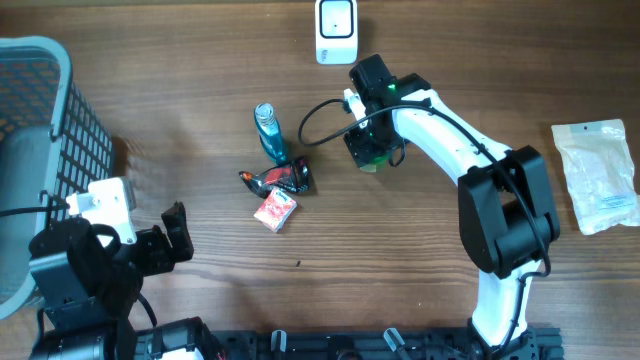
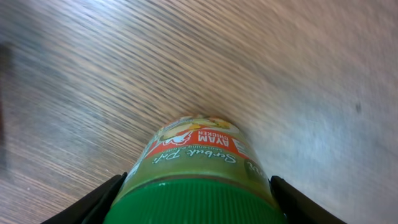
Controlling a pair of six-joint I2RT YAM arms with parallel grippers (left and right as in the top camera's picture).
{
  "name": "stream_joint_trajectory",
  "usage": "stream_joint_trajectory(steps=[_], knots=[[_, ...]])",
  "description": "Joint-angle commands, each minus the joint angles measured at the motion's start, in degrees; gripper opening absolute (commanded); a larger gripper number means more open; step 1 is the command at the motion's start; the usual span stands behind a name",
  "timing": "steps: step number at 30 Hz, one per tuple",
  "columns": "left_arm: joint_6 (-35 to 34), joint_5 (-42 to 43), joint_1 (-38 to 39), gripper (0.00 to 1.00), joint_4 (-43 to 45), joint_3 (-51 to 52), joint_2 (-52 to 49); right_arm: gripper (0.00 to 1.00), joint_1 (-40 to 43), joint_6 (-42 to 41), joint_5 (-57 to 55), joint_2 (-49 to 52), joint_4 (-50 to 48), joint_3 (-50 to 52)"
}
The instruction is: Scan the item barcode
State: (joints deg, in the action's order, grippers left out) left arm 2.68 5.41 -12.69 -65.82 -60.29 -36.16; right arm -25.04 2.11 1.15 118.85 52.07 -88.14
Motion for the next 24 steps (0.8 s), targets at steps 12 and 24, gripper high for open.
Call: stream_joint_trajectory(steps=[12, 24], knots=[[-0.55, 0.28, 0.33, 1.0, 0.15, 0.02, 0.09, 0.76, -0.13, -84.11, 5.88, 0.39, 10.25, -0.79], [-0.55, 0.28, 0.33, 1.0, 0.15, 0.04, 0.09, 1.0, -3.3, -78.64, -1.09, -14.82, 10.95, -0.81]])
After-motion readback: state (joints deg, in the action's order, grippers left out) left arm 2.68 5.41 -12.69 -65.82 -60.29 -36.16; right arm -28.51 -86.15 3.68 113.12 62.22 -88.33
